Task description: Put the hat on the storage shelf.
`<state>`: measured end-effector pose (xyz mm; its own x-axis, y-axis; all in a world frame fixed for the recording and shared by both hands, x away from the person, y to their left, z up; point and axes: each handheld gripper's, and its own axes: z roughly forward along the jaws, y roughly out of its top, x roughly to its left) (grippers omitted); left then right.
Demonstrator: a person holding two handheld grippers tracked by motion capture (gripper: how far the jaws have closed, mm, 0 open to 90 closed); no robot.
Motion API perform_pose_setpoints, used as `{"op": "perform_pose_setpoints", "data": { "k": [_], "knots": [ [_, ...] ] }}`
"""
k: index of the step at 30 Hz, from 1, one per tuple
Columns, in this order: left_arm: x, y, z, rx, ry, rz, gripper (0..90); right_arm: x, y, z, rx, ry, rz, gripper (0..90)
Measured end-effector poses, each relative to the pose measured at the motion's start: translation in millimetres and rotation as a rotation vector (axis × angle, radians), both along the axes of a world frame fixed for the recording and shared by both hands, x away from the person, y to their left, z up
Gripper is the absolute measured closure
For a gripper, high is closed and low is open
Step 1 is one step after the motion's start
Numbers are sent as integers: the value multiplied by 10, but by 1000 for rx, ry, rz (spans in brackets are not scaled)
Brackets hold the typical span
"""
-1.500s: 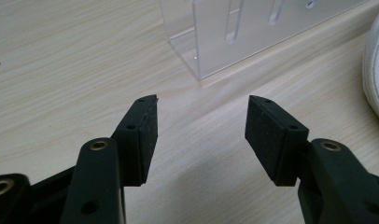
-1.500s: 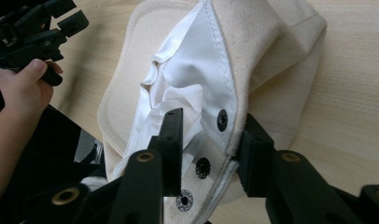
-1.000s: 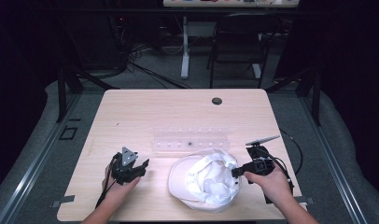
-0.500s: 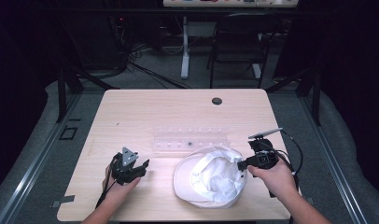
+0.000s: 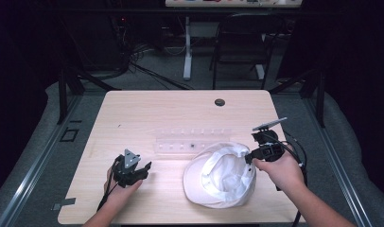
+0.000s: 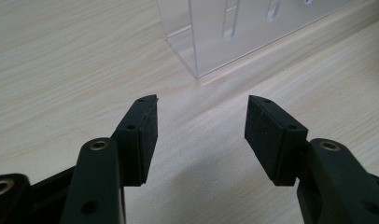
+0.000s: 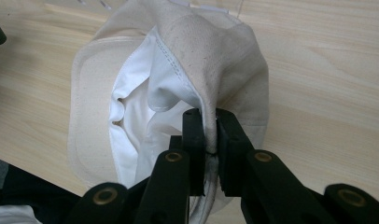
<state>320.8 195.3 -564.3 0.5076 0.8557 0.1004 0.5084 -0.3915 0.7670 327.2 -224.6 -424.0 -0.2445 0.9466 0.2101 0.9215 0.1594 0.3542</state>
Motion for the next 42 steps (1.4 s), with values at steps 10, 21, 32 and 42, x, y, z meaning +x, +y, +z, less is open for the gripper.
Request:
{"op": "perform_pose_setpoints", "data": {
  "k": [10,21,32,42],
  "knots": [
    [-1,-2,-3,-1,0,1,447,27,63,208,-37,-6,19,833],
    [-4,-8,-4,-4,-1,1,447,32,97,369,-24,-19,32,833],
    [-4,-13,-6,-3,-1,1,447,19,45,522,88,-31,36,833],
    [-5,-24,-17,3,3,-6,446,-1,45,597,197,-50,59,833]
  ]
}}
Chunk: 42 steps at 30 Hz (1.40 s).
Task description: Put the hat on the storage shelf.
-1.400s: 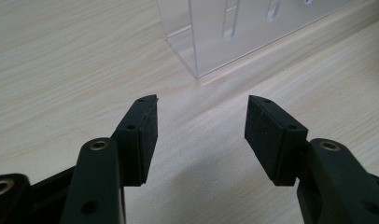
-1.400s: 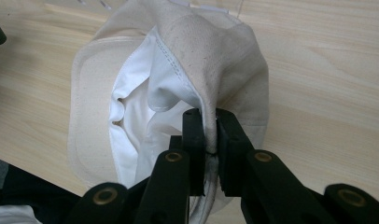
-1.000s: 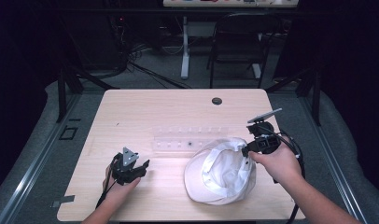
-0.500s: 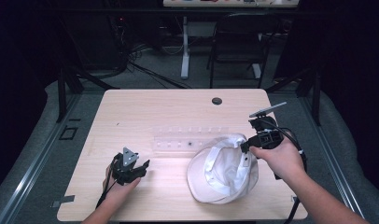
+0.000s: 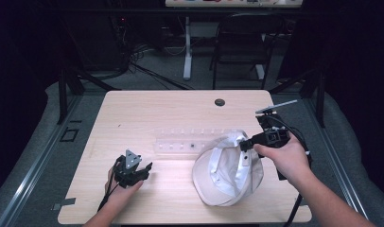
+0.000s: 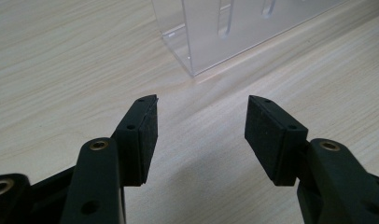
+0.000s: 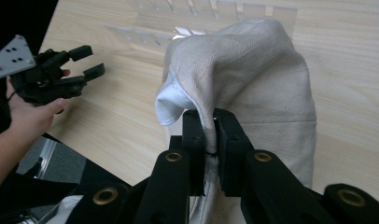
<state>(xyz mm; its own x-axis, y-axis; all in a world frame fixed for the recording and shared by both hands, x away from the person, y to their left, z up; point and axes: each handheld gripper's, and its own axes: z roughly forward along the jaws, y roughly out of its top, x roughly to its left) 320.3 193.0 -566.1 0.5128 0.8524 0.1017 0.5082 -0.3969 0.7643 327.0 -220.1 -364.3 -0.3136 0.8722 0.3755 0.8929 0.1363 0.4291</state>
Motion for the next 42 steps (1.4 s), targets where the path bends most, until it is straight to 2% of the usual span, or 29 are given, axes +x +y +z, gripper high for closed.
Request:
{"op": "perform_pose_setpoints", "data": {
  "k": [2,5,9,14,28,35,42],
  "knots": [
    [1,4,1,-1,-1,1,446,-9,6,27,36,-7,-6,834],
    [0,2,-1,-1,0,0,446,-20,-2,72,51,-12,8,834],
    [-2,-10,-6,-3,-2,-2,445,-44,18,155,64,-44,24,834],
    [-5,-17,-7,-4,-2,-3,445,-42,7,224,79,-75,20,834],
    [-34,-72,6,-14,-6,-22,443,-4,-45,330,151,-107,-6,834],
    [-73,-151,45,-27,-9,-56,439,30,-35,429,196,-125,-15,834],
    [-147,-330,170,-97,-22,-114,402,84,39,566,213,-149,-25,834]
  ]
}}
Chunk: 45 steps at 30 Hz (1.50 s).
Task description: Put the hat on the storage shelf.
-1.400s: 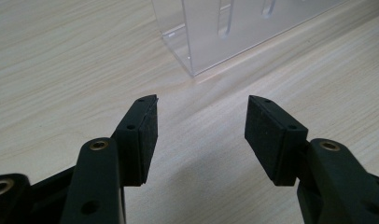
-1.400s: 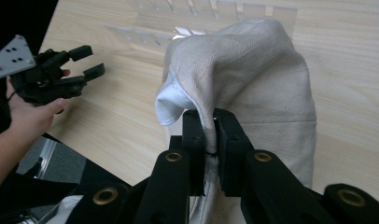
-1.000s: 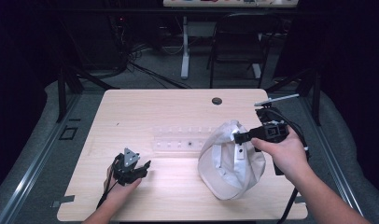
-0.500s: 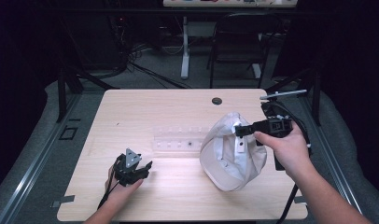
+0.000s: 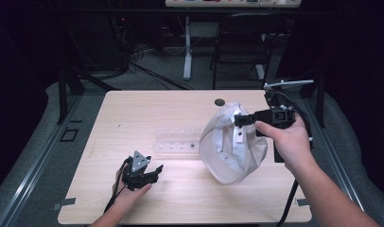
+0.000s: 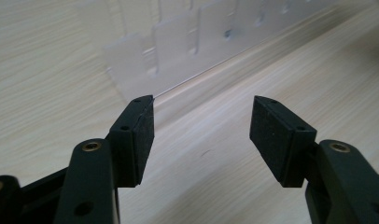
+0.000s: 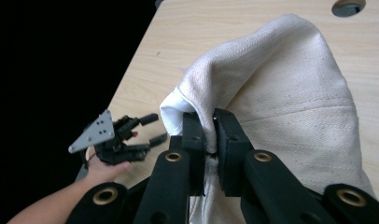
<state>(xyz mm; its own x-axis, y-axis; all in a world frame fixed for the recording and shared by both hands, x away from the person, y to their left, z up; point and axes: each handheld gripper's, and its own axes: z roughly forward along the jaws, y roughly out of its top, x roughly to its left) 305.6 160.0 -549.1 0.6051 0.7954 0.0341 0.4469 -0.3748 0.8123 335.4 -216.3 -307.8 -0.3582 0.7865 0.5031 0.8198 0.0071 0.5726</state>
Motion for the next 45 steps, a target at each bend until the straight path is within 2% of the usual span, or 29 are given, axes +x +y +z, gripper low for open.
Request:
{"op": "perform_pose_setpoints", "data": {
  "k": [8,13,19,23,29,33,35,39,45],
  "knots": [
    [-97,-267,122,-23,-31,-95,384,139,148,98,18,-12,6,834],
    [-103,-367,199,-20,-66,-104,343,226,250,137,24,-13,0,834],
    [-75,-477,287,-40,-66,-124,320,330,377,193,31,-21,-10,834],
    [-84,-576,309,-33,-79,-146,310,412,440,211,42,-23,-25,834],
    [-74,-762,333,-13,-108,-151,299,497,514,208,46,-21,-43,834],
    [-46,-863,348,-18,-115,-153,299,545,547,217,48,-20,-57,834],
    [-55,-933,355,-19,-127,-175,293,571,558,230,49,-23,-63,834],
    [-81,-1089,347,23,-153,-201,268,616,571,245,50,-27,-79,834],
    [-5,-1320,333,67,-185,-148,252,694,595,269,60,-21,-106,834]
  ]
}}
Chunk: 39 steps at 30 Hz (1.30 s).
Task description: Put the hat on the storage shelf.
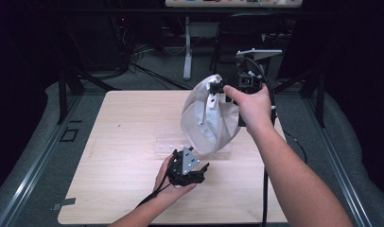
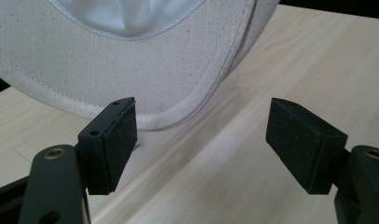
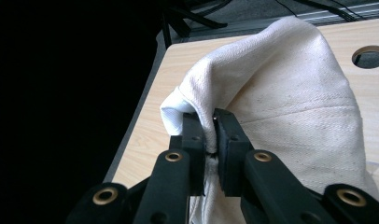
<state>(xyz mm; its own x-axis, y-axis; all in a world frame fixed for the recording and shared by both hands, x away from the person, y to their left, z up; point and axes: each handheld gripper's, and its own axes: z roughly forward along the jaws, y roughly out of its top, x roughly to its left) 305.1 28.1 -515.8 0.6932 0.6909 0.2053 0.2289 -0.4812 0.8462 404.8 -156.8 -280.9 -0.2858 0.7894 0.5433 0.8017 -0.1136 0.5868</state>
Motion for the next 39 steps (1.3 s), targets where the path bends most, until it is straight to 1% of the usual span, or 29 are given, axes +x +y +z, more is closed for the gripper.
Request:
{"op": "perform_pose_setpoints", "data": {
  "k": [1,4,5,7,8,10,11,13,16,18,22,26,28,34,37,39],
  "knots": [
    [17,-20,1,2,-3,7,253,14,12,10,-1,-1,-3,834],
    [95,-77,19,-20,-3,37,254,47,43,21,-13,-2,-7,834],
    [108,-88,24,-21,-10,49,256,56,58,22,-12,1,-15,834],
    [145,-106,40,-34,-14,71,270,78,73,14,-9,-1,-15,834],
    [171,-110,55,-23,-11,78,281,86,82,10,-7,4,-18,833],
    [216,-116,63,-13,-8,95,327,105,104,0,-10,10,-22,834],
    [238,-109,68,-9,-4,106,363,111,113,-1,-11,11,-21,834],
    [278,-80,76,-5,14,115,426,118,128,0,-13,9,-22,834],
    [323,-16,73,10,26,152,501,121,141,4,-16,3,-20,833],
    [347,40,74,0,41,162,580,128,136,7,-17,8,-24,833],
    [363,108,93,-1,42,158,636,137,125,2,-21,10,-32,833],
    [361,155,122,1,32,147,693,142,117,8,-24,10,-36,832],
    [365,172,133,-8,35,138,723,143,120,16,-24,7,-36,832],
    [370,194,154,-12,34,118,757,144,134,45,-26,1,-37,832],
    [372,192,154,-27,40,100,776,144,145,48,-33,0,-33,831],
    [362,194,163,-31,33,87,789,146,151,50,-35,-2,-29,834]
  ]
}}
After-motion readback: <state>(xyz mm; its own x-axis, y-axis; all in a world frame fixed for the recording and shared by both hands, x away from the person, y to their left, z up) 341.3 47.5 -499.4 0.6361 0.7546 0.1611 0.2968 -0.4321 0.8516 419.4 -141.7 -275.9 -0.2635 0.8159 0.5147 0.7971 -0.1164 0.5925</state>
